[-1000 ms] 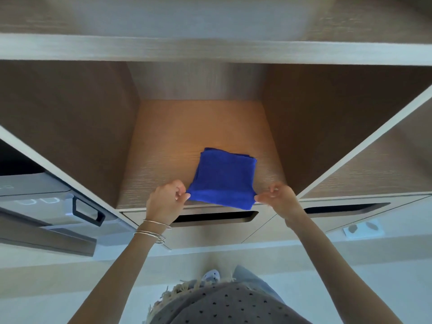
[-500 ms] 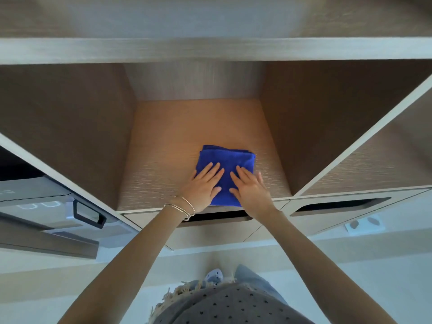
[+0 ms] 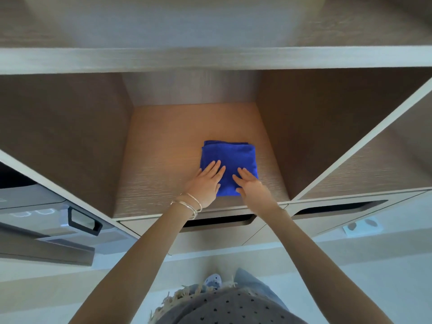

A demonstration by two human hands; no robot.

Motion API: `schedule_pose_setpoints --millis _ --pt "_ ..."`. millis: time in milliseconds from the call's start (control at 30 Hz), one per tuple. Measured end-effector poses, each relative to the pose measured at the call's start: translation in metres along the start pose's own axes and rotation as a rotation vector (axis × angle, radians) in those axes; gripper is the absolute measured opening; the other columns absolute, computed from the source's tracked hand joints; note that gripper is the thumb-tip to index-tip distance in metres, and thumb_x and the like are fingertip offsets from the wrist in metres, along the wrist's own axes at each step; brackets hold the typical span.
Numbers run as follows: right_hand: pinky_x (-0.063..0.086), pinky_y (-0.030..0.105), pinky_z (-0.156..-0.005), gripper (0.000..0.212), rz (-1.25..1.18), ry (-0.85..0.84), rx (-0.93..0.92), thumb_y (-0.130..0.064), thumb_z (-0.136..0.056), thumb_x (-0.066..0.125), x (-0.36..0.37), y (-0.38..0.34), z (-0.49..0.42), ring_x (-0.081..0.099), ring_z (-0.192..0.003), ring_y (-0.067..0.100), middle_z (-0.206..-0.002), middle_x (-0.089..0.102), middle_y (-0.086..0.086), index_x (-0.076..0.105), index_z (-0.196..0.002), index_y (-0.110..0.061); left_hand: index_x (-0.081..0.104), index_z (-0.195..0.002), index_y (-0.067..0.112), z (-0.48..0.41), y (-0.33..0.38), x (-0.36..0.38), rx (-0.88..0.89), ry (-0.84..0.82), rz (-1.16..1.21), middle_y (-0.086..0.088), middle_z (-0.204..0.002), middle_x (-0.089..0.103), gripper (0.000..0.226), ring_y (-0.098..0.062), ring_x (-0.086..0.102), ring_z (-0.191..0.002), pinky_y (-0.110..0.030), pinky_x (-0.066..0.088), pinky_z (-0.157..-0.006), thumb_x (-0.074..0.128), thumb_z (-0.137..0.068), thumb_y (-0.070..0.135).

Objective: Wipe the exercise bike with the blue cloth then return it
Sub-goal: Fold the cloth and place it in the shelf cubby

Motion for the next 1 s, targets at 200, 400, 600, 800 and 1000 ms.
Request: schedule_pose_setpoints --millis 200,400,600,800,1000 --pt "0.012 0.03 -0.117 0.047 -0.05 -0.044 0.055 -0.007 -0.098 0.038 -0.035 0.034 -0.026 0.011 -0.146 0.022 -0.157 0.014 0.012 0.028 -0.144 -0.008 0.006 -0.149 0.011 -0.025 0.025 -0.008 0.129 0.16 -0.106 -0.008 -0.16 0.004 0.052 -0.018 0.003 -0.147 -0.033 0.01 -0.12 0.026 -0.102 0.022" --pt "0.013 0.029 -0.116 0.054 0.006 -0.018 0.041 -0.023 -0.099 0.042 -0.025 0.044 -0.014 0.006 -0.146 0.021 -0.158 0.012 0.01 0.02 -0.146 -0.007 0.003 -0.149 0.015 -0.024 0.013 0.003 0.114 0.145 -0.04 -0.005 -0.16 0.0 0.058 -0.017 0.001 -0.147 -0.033 0.011 -0.12 0.028 -0.101 0.037" --pt "0.01 0.033 -0.12 0.055 0.244 -0.004 0.132 -0.028 -0.103 0.025 -0.015 0.047 -0.034 -0.004 -0.146 0.024 -0.159 0.002 0.011 0.003 -0.148 -0.007 0.001 -0.149 0.022 -0.059 0.003 -0.008 0.09 0.086 -0.086 -0.002 -0.16 -0.002 0.057 -0.018 -0.004 -0.147 -0.041 0.008 -0.12 0.027 -0.101 0.036" --pt "0.007 0.036 -0.118 0.053 0.327 -0.015 0.243 -0.019 -0.103 0.024 -0.03 0.057 -0.072 0.001 -0.146 0.027 -0.158 0.002 0.014 -0.002 -0.148 -0.007 0.001 -0.149 0.024 -0.096 0.004 -0.026 -0.003 0.053 -0.103 -0.003 -0.16 -0.002 0.055 -0.022 -0.005 -0.147 -0.042 0.004 -0.119 0.026 -0.102 0.035" --pt "0.009 0.036 -0.119 0.058 0.326 -0.047 0.247 -0.012 -0.101 0.032 -0.045 0.071 -0.104 -0.001 -0.146 0.026 -0.159 -0.002 0.011 -0.003 -0.148 -0.008 0.0 -0.149 0.025 -0.126 -0.002 -0.036 -0.069 0.038 -0.104 -0.002 -0.16 -0.003 0.054 -0.022 -0.004 -0.147 -0.043 0.006 -0.12 0.024 -0.102 0.036"
Point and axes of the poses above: each hand's wrist, its own z-axis away from the middle knuckle, its own x-axis out of the palm, y = z × x, the point moved 4 cm from there along -z, towards the middle knuckle
